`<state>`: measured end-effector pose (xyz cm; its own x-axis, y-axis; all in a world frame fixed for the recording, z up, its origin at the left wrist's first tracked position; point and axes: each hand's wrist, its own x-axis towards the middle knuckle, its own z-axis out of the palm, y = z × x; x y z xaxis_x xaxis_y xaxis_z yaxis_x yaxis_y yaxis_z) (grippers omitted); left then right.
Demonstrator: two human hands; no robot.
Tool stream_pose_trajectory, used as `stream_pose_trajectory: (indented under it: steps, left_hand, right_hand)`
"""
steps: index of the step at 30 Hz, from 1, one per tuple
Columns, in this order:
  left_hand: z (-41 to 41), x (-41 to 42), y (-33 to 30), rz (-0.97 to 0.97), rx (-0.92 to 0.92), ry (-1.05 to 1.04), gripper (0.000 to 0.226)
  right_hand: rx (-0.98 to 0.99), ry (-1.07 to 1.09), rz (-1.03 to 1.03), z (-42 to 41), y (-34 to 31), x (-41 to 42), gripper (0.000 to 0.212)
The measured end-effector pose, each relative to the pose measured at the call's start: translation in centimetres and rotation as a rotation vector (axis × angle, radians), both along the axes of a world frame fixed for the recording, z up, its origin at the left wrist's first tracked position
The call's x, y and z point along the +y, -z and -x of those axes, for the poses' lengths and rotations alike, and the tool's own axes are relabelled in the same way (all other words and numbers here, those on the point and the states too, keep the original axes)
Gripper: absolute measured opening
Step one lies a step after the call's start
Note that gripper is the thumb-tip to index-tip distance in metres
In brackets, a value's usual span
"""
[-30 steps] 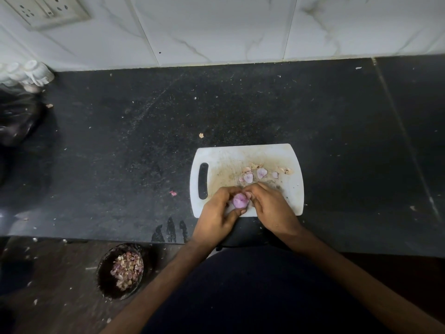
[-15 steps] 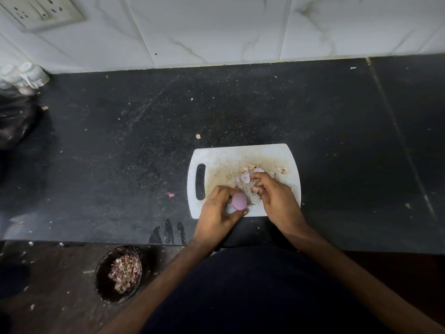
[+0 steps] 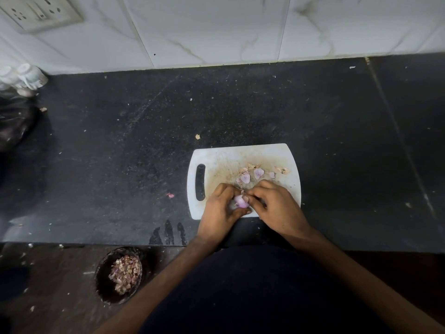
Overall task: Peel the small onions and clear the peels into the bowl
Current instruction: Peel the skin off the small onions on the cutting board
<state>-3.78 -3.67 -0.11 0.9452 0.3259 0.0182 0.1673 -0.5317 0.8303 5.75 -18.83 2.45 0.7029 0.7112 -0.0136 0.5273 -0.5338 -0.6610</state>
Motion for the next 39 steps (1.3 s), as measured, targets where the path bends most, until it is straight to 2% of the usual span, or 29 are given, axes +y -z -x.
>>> stream_pose_trajectory:
  steps: [6,10,16,20,30,34,39]
  left_hand:
    - [-0.3,0.2,0.0,0.005,0.024,0.03,0.027]
    - [-0.2,0.3,0.0,0.053,0.02,0.016,0.032]
    - [-0.2,0.4,0.3,0.079,0.02,-0.009,0.033]
    - [-0.4,0.4,0.0,0.075,0.019,-0.011,0.035]
    - [-0.7,0.4,-0.2,0.093,0.011,0.012,0.032]
    - [-0.8,0.5,-0.1,0.081,0.012,0.012,0.035]
    - [-0.3,0.5,0.2,0.109,-0.014,0.003,0.033]
  right_hand:
    - [-0.006,-0.01,-0.02,0.0,0.1,-0.1,0.018]
    - [-0.019,-0.007,0.001,-0.3,0.0,0.6,0.007]
    - [0.04,0.076,-0.075,-0.5,0.4,0.4,0.012]
    - [0.089,0.029,-0.084,-0.1,0.5,-0.1,0.015]
    - [-0.001,-0.015,-0.02,-0.9,-0.1,0.1,0.007]
    - [-0.107,-0.011,0.046,-0.7,-0.1,0.4,0.006]
    - [-0.108,0.095,0.037,-1.2,0.8,0.2,0.011]
